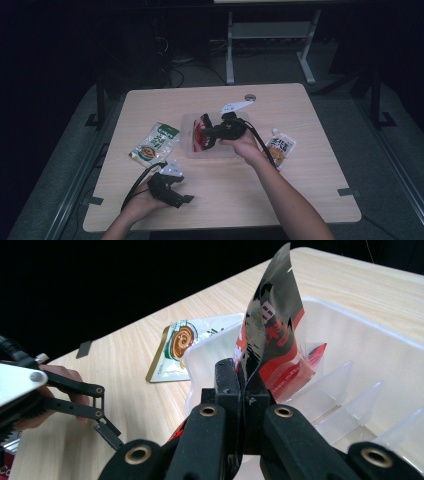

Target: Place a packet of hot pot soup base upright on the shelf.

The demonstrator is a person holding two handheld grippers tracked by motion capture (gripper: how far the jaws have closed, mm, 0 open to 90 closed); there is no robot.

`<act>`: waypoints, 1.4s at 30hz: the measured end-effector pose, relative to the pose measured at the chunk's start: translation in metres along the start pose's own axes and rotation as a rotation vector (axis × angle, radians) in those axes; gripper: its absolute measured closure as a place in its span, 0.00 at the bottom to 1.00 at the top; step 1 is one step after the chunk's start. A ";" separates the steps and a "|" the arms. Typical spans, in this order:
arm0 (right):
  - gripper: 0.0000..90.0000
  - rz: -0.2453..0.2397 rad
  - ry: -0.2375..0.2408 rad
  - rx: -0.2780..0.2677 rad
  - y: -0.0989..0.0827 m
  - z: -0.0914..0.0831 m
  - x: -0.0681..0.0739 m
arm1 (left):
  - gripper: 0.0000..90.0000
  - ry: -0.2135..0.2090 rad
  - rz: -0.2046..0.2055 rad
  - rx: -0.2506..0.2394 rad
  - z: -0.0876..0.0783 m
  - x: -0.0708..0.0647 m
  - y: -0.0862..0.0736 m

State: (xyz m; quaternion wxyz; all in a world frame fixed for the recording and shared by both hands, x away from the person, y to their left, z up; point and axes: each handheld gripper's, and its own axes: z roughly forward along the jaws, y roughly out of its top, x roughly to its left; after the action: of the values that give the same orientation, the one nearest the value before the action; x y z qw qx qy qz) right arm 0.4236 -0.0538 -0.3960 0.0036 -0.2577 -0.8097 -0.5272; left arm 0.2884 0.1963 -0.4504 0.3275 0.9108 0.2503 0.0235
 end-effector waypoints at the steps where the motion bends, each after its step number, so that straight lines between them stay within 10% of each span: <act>1: 0.99 0.003 -0.002 0.003 0.000 0.002 0.000 | 0.20 -0.001 -0.001 -0.001 0.000 0.000 0.000; 20: 0.82 0.001 -0.030 0.034 0.003 0.010 0.001 | 0.20 -0.006 -0.007 0.002 0.002 -0.001 0.000; 30: 0.47 0.031 -0.060 0.015 0.006 0.006 0.004 | 0.20 -0.010 -0.013 0.000 0.003 -0.001 0.000; 42: 0.30 0.012 -0.067 0.026 0.008 -0.013 0.011 | 0.20 -0.009 -0.012 0.002 0.003 0.000 0.000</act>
State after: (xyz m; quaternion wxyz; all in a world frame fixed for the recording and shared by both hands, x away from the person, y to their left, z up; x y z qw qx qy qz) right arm 0.4138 -0.0577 -0.3806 -0.0172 -0.2800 -0.8147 -0.5076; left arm 0.2891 0.1947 -0.4530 0.3280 0.9096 0.2542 0.0175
